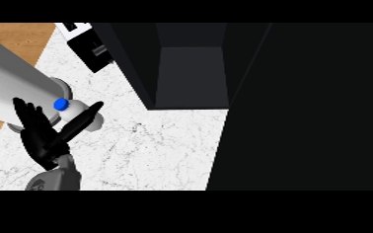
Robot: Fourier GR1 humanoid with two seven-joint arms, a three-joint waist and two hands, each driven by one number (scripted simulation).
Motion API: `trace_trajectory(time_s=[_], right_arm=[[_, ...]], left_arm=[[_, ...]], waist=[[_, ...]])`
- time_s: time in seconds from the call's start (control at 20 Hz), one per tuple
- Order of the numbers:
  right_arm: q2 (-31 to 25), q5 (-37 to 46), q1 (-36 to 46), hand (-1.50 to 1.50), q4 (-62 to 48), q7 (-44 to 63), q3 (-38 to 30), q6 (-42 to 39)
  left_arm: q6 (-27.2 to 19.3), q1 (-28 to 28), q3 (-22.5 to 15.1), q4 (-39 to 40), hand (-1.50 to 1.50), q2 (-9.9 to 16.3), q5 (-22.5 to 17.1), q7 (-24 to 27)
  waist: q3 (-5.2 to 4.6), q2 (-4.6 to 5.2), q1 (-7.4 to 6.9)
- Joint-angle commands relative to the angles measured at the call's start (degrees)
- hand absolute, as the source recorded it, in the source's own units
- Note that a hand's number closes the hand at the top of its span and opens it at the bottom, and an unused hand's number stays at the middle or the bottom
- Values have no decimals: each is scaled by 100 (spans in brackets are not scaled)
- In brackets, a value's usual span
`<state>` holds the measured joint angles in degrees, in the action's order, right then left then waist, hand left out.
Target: Pick up the bottled water, place it into the cabinet and close the cabinet
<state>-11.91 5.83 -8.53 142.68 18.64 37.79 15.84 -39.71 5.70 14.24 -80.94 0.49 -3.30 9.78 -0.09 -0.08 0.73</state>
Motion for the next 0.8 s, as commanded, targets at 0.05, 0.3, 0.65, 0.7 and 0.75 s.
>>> trace_trajectory(time_s=[0.05, 0.3, 0.65, 0.7, 0.75], right_arm=[[-414, 387, -427, -150, 912, 101, -1, -26], [-127, 656, -63, -150, 513, 73, 289, 216], [-299, 498, -60, -150, 647, 274, 115, 207], [-355, 643, -255, -150, 712, 150, 416, 239], [-358, 571, -222, -150, 545, 32, 326, 199]], left_arm=[[423, -6, 326, 822, -150, -47, -619, 939], [585, 616, 699, 1852, -150, -6, -923, 1503], [418, 1083, 840, 2906, -150, 18, -1234, 2334], [178, 1075, 500, 2995, -150, -47, -1430, 2414], [237, 877, 423, 2756, -150, -47, -1545, 2389]], waist=[[2, -3, 16], [0, 6, 3], [3, 8, -4], [3, 0, 18], [6, -2, -17]])
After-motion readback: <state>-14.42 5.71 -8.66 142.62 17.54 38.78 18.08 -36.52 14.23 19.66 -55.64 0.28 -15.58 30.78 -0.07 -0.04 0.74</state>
